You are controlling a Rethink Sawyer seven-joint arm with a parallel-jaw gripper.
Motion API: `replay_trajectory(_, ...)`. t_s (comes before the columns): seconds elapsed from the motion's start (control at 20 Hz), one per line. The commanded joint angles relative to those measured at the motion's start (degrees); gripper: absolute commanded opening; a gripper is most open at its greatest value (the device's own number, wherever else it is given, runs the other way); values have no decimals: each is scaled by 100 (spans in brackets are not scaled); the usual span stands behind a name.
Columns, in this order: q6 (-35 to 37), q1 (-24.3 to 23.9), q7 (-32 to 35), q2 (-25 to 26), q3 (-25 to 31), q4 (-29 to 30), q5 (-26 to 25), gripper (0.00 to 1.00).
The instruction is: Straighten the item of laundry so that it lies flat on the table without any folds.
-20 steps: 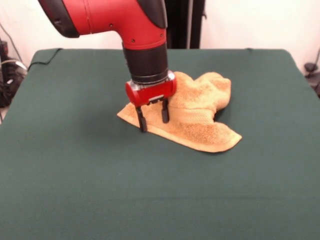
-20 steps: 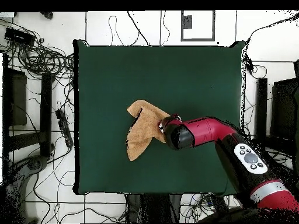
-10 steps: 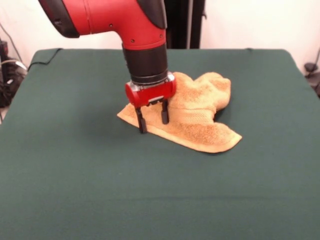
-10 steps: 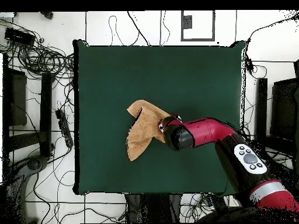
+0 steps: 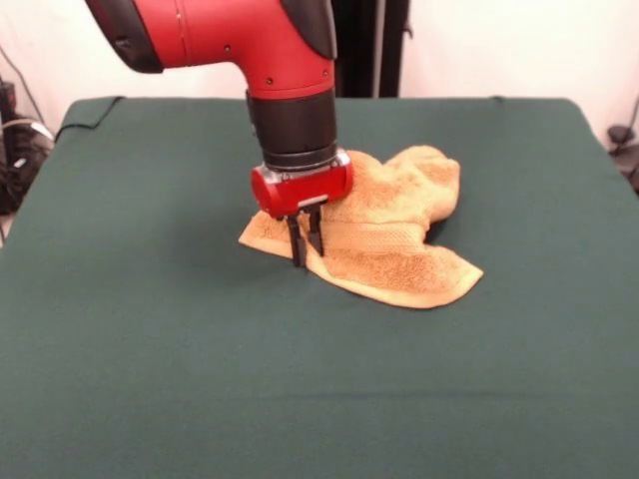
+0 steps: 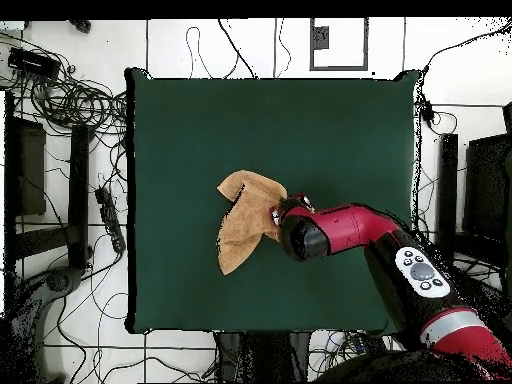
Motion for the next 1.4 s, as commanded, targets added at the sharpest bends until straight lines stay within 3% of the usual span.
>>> replay_trajectory(0.05,-622,356,493,1167,-403,-976,-479,0)
replay_trajectory(0.5,-321,77,32,1098,-26,-932,-331,0)
replay_trajectory(0.85,506,-284,-1016,606,636,-918,-270,0)
replay_trajectory(1.4,1365,-551,-1659,304,1166,-954,-214,0)
